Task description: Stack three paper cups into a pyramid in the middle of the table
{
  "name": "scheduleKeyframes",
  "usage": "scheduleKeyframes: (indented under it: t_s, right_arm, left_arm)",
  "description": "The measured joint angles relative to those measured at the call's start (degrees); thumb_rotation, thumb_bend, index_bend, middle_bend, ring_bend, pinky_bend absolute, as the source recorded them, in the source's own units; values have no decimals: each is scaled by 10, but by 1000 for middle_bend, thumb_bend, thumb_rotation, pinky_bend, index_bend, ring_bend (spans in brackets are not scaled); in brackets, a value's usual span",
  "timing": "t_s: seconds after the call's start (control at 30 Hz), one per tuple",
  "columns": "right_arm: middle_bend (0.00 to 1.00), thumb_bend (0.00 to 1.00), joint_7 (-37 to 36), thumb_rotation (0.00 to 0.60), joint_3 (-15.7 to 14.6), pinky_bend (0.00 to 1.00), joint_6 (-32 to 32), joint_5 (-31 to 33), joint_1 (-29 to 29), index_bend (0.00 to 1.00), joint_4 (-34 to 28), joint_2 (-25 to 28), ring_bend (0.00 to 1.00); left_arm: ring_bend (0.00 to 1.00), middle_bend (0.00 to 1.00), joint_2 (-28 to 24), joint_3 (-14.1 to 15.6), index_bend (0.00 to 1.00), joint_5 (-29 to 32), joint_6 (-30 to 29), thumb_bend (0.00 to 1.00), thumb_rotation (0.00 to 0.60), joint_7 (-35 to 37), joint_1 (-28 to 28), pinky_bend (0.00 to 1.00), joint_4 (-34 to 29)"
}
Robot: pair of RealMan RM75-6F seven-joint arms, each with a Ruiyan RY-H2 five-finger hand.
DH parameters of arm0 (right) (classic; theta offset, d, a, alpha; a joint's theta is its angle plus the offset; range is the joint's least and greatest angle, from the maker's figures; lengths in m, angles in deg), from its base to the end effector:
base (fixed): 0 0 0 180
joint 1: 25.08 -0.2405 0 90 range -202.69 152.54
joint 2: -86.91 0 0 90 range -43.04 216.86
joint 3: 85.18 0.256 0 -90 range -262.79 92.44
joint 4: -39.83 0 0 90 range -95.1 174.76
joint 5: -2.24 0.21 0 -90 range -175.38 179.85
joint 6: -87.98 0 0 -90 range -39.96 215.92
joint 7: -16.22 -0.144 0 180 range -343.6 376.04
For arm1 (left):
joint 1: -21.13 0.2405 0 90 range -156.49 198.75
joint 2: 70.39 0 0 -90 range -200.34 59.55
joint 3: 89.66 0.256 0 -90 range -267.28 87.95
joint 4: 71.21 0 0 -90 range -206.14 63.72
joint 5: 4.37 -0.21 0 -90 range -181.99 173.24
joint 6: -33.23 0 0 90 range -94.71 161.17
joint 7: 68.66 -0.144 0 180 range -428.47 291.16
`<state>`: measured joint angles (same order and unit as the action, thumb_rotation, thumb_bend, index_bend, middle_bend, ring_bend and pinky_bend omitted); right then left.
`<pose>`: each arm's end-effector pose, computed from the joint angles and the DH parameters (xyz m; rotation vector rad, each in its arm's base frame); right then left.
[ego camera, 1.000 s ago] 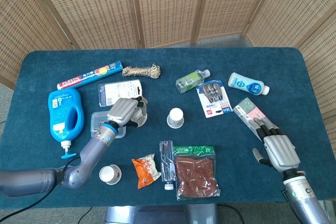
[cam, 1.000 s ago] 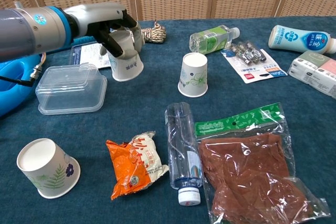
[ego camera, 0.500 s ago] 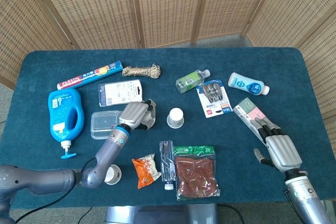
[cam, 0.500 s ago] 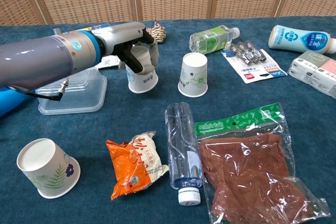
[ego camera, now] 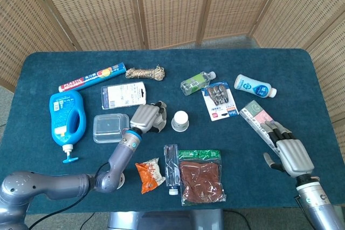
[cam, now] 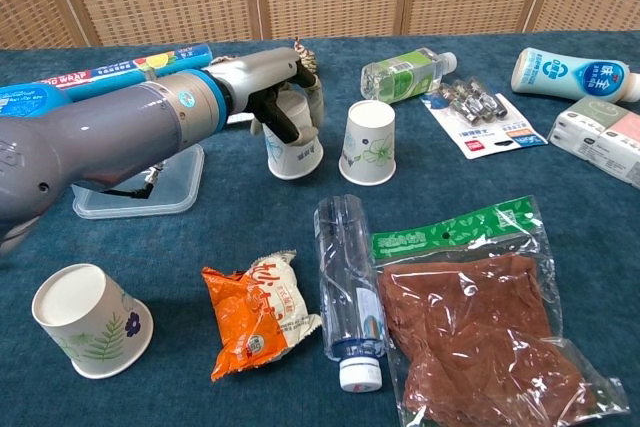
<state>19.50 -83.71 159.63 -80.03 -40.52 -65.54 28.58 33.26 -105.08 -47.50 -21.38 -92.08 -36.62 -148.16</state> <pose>-0.2565 -0.2180 0.1380 1.6018 -1.0518 0.8960 -0.0554 0.3655 -0.0841 -1.8231 -1.1749 -0.9999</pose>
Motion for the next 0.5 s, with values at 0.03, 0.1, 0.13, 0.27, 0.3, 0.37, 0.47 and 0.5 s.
scheduleKeyframes:
  t_s: [0.03,0.1,0.13,0.27,0.3,0.37,0.47,0.5]
  right_arm:
    - [48,451,-1,600,0,167,0,0,1,72,1,1,0]
    - [48,451,-5,600,0,167,0,-1,2,72,2,2,0]
    - [48,449,-6,600,0,167,1,-2,2,72,2,2,0]
    - [48,450,-12,600,0,167,2,-4,5,72,4,4,0]
    - [49,450,-14,600,0,167,2,-4,5,72,5,5,0]
    - [49,449,-17,600,0,167,2,-5,6,72,6,5,0]
    - [48,449,-19,600,1,166,2,-7,7,72,8,6,0]
    - [49,448,-20,600,1,166,2,-7,8,72,8,6,0]
  left_arm:
    - [346,252,3,-1,487,0,1,473,600,0,-1,653,3]
    - [346,251,8,-3,486,0,3,473,600,-1,-2,653,8]
    - [346,251,10,-4,486,-1,3,472,600,-2,-3,653,9]
    - [345,248,20,-8,486,-3,5,472,600,-3,-4,650,18]
    - [345,247,22,-9,485,-3,5,472,600,-3,-5,650,20]
    - [345,246,25,-11,484,-3,7,471,600,-4,-6,650,23]
    - [345,245,29,-12,485,-3,10,470,600,-5,-6,649,27]
    - [345,244,30,-13,485,-2,11,471,600,-6,-7,648,28]
